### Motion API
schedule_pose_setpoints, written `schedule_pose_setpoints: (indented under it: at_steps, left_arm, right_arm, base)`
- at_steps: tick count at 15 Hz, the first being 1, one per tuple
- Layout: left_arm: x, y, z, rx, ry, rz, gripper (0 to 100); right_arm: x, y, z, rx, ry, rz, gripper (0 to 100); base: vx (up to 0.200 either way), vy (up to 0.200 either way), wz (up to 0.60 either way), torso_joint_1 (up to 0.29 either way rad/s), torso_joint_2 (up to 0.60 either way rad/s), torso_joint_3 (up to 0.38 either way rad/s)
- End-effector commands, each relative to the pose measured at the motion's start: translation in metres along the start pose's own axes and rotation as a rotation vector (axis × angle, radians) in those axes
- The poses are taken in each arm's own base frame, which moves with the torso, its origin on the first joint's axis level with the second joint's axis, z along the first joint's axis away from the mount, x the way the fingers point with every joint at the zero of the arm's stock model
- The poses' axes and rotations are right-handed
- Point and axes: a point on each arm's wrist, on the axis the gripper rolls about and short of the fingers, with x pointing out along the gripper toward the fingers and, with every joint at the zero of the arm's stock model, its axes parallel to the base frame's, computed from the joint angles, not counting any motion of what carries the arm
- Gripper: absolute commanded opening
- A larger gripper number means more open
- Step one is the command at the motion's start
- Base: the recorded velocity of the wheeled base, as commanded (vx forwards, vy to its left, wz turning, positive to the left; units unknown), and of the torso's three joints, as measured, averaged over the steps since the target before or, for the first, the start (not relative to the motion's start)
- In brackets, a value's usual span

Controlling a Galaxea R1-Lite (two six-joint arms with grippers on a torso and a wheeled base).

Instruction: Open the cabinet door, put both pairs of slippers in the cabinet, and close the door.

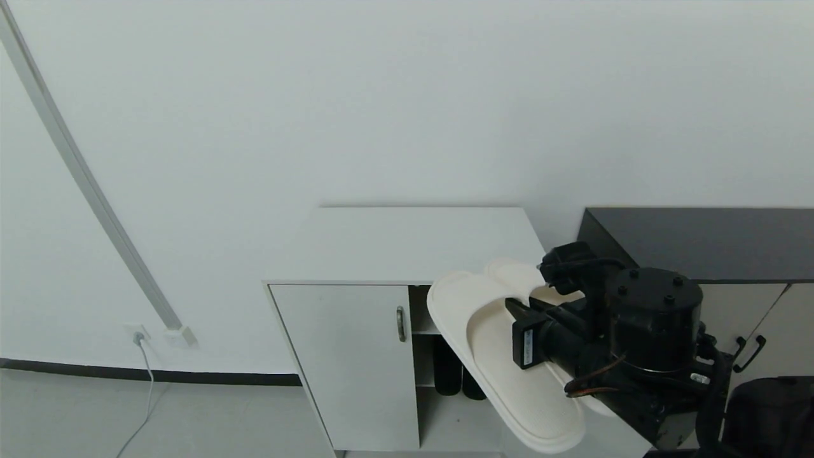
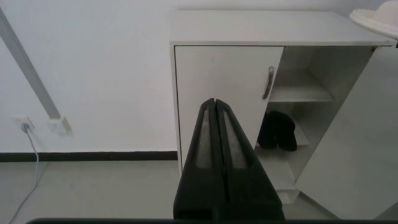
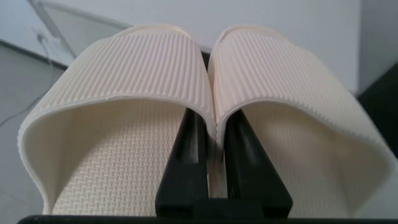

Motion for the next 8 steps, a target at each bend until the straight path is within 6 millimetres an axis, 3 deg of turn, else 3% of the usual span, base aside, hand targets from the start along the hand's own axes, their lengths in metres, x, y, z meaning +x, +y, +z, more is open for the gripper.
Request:
schedule_pose_setpoints:
  at_steps: [1,5,8]
  left_arm:
    - [0.0,0.0,0.0,0.0,0.001,0.0,0]
    - [0.0,0.0,0.0,0.0,0.001,0.001,0]
    - [0.0,0.0,0.0,0.0,0.001,0.0,0]
  right_arm:
    - [-0.001,0.0,-0.001,-0.002,0.003,0.002,0]
    - [-0.017,-0.007,-0.023,-0.02,0.043,0.004,0]
    - [-0.014,0.004,-0.029,-0.027,0.031,0.037,0]
  base:
    - [0.0,0.0,0.0,0.0,0.0,0.0]
    - [0.0,0.0,0.0,0.0,0.0,0.0]
    - [0.0,0.0,0.0,-0.035,0.07,0.041]
